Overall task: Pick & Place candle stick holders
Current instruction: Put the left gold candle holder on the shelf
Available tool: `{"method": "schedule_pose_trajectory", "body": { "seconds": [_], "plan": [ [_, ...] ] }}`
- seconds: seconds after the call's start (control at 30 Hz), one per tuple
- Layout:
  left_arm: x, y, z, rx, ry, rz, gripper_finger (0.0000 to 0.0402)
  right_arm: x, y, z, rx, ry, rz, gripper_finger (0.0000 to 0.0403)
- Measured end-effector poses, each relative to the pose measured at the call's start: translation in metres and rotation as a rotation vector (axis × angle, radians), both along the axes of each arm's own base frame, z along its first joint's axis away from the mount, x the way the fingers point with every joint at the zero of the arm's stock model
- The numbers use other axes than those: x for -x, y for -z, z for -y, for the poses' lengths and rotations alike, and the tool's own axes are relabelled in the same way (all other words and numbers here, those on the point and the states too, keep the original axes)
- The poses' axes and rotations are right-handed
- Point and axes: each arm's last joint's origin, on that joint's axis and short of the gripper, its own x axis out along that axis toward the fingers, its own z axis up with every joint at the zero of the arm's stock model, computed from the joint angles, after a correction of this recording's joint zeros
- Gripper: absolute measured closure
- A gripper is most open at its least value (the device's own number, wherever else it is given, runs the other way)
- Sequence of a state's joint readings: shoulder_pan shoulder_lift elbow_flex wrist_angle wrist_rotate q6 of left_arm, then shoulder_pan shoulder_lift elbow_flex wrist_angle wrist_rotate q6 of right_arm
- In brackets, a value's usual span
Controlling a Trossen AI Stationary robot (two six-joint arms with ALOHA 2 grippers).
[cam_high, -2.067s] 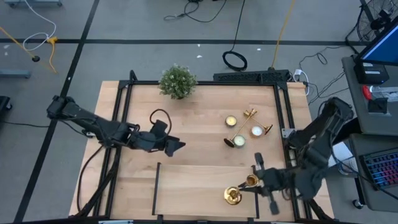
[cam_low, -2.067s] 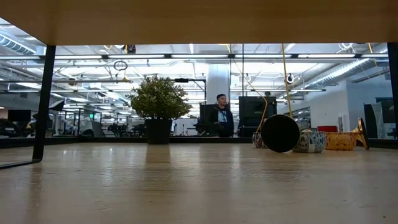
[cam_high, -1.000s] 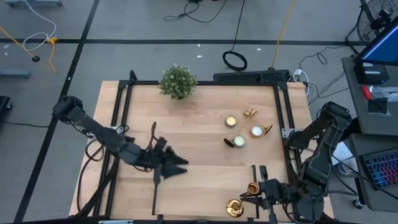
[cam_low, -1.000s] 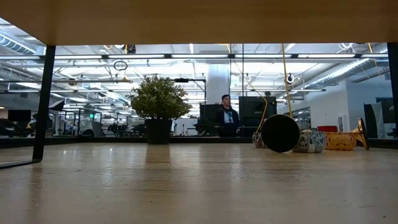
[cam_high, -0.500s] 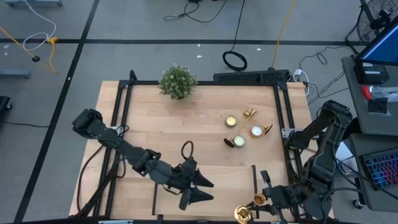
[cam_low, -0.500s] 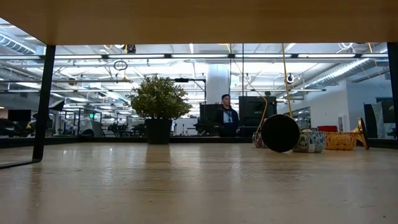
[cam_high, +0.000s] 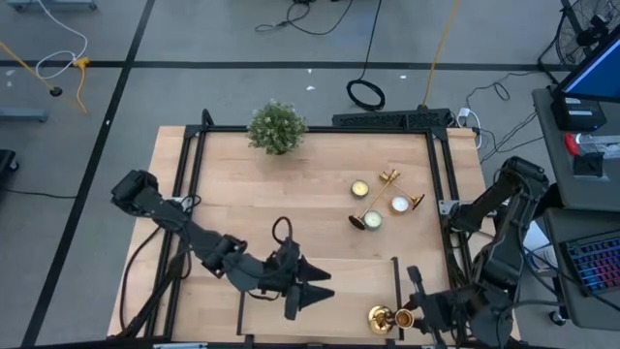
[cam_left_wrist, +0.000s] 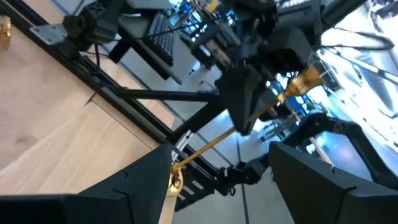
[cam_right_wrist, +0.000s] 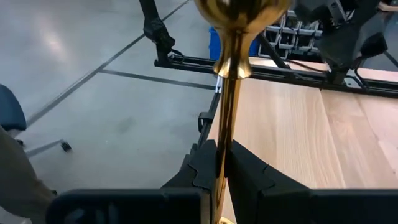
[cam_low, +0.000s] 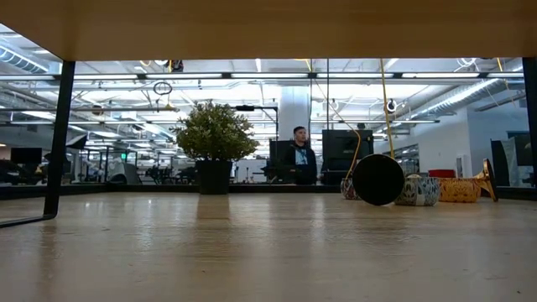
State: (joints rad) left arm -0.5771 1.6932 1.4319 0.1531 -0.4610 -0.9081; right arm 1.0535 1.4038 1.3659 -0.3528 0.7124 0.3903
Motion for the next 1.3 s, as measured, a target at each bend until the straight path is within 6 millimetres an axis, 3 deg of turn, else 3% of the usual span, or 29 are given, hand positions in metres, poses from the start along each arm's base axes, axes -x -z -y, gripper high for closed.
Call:
{"method": "schedule_pose_trajectory", "body": {
  "seconds": [0.47,1.3],
  "plan": [
    [0.004,0.0,0.005,0.019,-0.063,0.002,0.0128,-0.004,0.013,-0.019,0.036,-0.039,0.01,0.0385],
    [0.005,0.001,0.004,0.0,-0.079,-0.008,0.0128,-0.008,0.008,-0.018,0.023,-0.012,0.062,0.0385]
  ]
}}
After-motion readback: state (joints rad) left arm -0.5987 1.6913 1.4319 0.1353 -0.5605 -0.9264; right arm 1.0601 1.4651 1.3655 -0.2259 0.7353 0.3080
